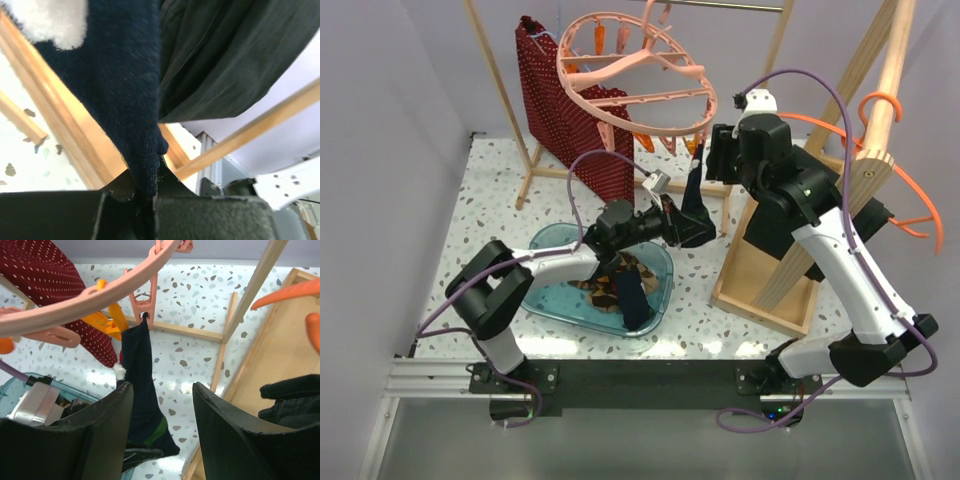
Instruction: Remove the socks clipped to the hanger
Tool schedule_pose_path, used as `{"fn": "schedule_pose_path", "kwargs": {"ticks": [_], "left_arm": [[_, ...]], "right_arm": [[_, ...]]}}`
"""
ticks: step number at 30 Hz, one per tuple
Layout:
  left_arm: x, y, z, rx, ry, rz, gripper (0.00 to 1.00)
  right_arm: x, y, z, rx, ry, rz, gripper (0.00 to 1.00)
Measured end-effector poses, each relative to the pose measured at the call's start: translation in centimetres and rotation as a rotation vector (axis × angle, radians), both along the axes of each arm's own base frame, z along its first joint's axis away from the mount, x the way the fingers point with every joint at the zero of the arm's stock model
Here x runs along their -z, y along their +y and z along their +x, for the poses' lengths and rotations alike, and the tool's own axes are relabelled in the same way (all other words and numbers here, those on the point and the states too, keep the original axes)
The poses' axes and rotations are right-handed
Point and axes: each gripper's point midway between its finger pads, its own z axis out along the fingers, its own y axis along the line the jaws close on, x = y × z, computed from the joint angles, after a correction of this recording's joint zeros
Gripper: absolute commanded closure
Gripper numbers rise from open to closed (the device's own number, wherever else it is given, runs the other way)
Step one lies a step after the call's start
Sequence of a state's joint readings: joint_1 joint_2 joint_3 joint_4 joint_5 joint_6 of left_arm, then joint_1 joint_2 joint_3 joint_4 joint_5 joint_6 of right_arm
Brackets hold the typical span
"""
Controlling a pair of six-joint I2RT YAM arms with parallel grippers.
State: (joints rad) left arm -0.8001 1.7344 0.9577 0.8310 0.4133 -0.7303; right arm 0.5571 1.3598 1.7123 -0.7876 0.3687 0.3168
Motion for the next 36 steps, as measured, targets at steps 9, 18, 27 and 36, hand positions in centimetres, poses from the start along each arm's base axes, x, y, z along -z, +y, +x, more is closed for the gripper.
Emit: {"fn": "schedule_pose_path", "kwargs": {"ticks": [9, 18, 27, 36], "left_arm": [[-2.9, 1.1, -2.2, 0.040, 0.008, -0.051, 1.00], [-4.0, 2.1, -3.9, 0.054, 0.025, -0.064, 1.00], [-3.9, 1.5, -4.9, 0.079, 0.040, -0.062, 1.00], [-4.0, 1.3, -5.4, 0.089, 0.042, -0.060, 1.00]], "right_arm": [[-2.3, 0.4, 1.4, 0.027, -0.059, 0.028, 0.51], [-3.1, 0.7, 3.0, 0.065, -0.097, 0.057, 0.53], [-3.5, 1.5, 4.0, 0.063, -0.128, 0.086, 0.52], [-1.5, 2.8, 4.5, 0.015, -0.105, 0.100, 0.51]]}}
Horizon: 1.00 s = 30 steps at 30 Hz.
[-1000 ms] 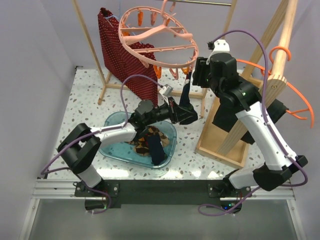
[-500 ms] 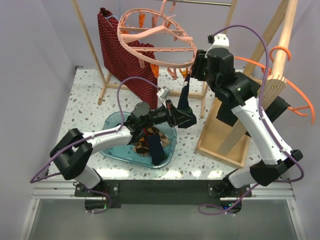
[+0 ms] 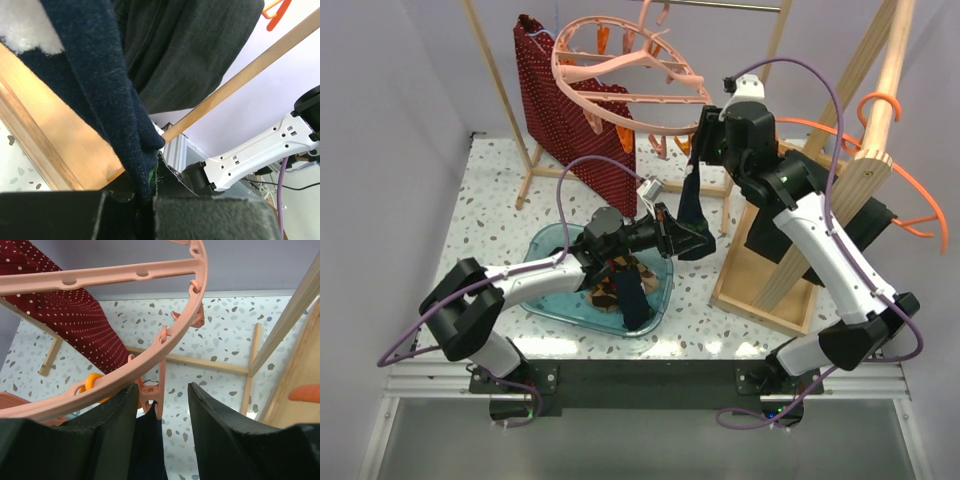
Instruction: Remove the socks clipped to the hanger
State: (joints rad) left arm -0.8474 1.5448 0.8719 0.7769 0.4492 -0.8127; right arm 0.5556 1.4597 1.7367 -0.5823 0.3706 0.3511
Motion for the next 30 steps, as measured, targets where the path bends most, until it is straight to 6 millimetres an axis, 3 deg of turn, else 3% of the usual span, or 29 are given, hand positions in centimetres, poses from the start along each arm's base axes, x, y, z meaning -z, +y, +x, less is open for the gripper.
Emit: {"fn": "schedule_pose_path", "kwargs": {"ticks": [8, 19, 25, 30], "left_arm": [[0.0, -0.2, -0.4, 0.009, 0.000, 0.000, 1.00], [-0.1, -0.7, -1.2, 0.026, 0.006, -0.003, 1.00], [-0.3, -0.7, -1.2, 0.026, 0.004, -0.006, 1.00], [-0.3, -0.8, -1.3, 0.030, 0.005, -0.005, 1.00]], "right_arm": [[1.8, 1.2, 0.3, -0.044, 0.014, 0.017, 0.49], [1.6, 1.6, 0.8, -0.056, -0.012, 0.026, 0.52], [1.6, 1.8, 1.0, -0.061, -0.027, 0.021, 0.68], [1.7, 1.8, 1.3, -0.060, -0.043, 0.015, 0.96]]}}
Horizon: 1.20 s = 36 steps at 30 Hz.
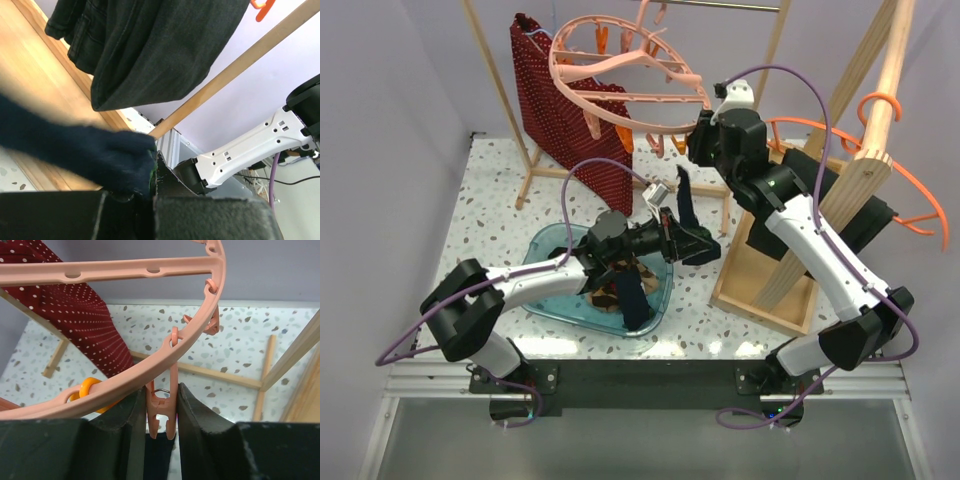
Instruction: Remove the socks clipped to the hanger
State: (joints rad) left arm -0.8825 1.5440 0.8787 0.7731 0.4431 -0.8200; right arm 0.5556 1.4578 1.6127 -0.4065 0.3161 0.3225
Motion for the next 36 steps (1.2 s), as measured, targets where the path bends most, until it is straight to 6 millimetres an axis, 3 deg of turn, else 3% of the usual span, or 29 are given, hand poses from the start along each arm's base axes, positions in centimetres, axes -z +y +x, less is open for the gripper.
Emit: {"fn": "schedule_pose_path", "kwargs": {"ticks": [1, 11, 18, 24, 27, 32, 35, 36], "left_arm": [[0.1, 0.0, 0.0, 0.001, 0.001, 0.002, 1.00], [0.8, 0.2, -0.7, 0.012, 0.026, 0.032, 1.00], [0.0, 3.1, -2.3, -0.020, 0.010, 0.102, 1.00], [0.1, 6.5, -2.5, -0.123, -0.028, 0.208, 0.96], [2.6, 8.3, -2.7, -0.174, -0.012, 0.290, 0.94], [9.0, 10.5, -3.0, -0.215, 0.068, 0.457, 1.00], [11.9, 11.6, -2.9, -0.249, 0.104, 0.546, 1.00], [12.6, 12.0, -2.7, -0.267, 0.106, 0.571, 0.91]], "right_arm": [[-0.1, 0.0, 0.1, 0.002, -0.004, 0.001, 1.00], [-0.2, -0.1, 0.1, 0.005, -0.010, -0.005, 1.00], [0.0, -0.2, 0.0, 0.005, 0.000, -0.007, 1.00], [0.2, -0.1, -0.1, 0.006, 0.011, -0.002, 0.89], [0.3, -0.2, -0.1, 0.006, 0.017, -0.004, 0.87], [0.3, -0.3, -0.3, 0.007, 0.024, -0.005, 0.80], [0.3, -0.3, -0.4, 0.007, 0.028, -0.006, 0.73], [0.2, -0.3, -0.4, 0.006, 0.029, -0.005, 0.69]]}}
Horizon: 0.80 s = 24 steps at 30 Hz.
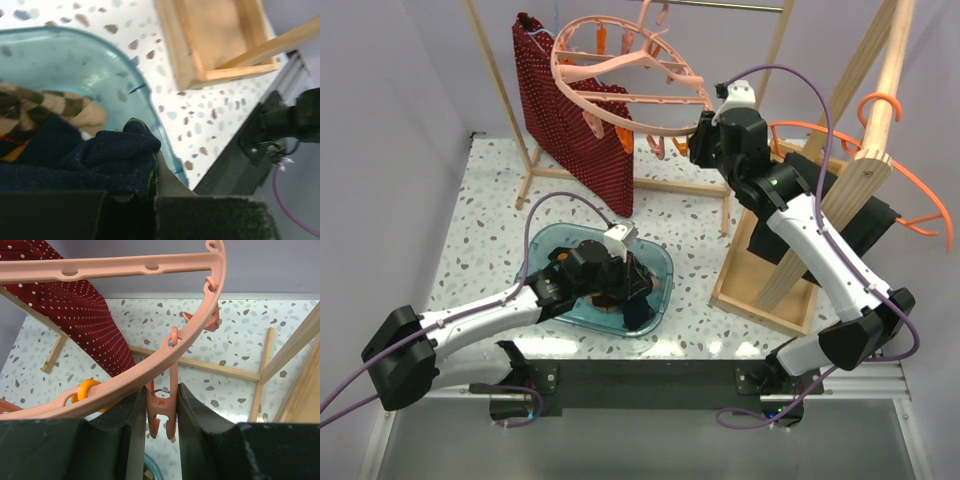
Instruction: Remove the socks clipped to the hanger
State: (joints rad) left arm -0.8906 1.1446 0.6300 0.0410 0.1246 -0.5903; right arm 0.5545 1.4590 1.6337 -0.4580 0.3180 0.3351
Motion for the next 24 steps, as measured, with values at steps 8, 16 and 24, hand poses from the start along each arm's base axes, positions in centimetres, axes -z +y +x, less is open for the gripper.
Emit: {"fn": "schedule_pose_path", "kwargs": {"ticks": [8, 16, 24], "left_arm": [[3.1, 2.9, 1.3, -0.122, -0.009, 0.146, 0.37], [3.4, 3.8, 0.6, -0.119, -0.026, 0.140, 0.18], [1.6, 2.8, 0.4, -0.082, -0.058, 0.064, 0.08]], "right_arm": [[0.4, -0.2, -0.5, -0.001, 0.031, -0.010, 0.54], [2.0, -1.0, -1.8, 0.011, 0.118, -0.049, 0.28], [1.2, -2.3, -3.5, 0.026, 0.144, -0.057, 0.01]]}}
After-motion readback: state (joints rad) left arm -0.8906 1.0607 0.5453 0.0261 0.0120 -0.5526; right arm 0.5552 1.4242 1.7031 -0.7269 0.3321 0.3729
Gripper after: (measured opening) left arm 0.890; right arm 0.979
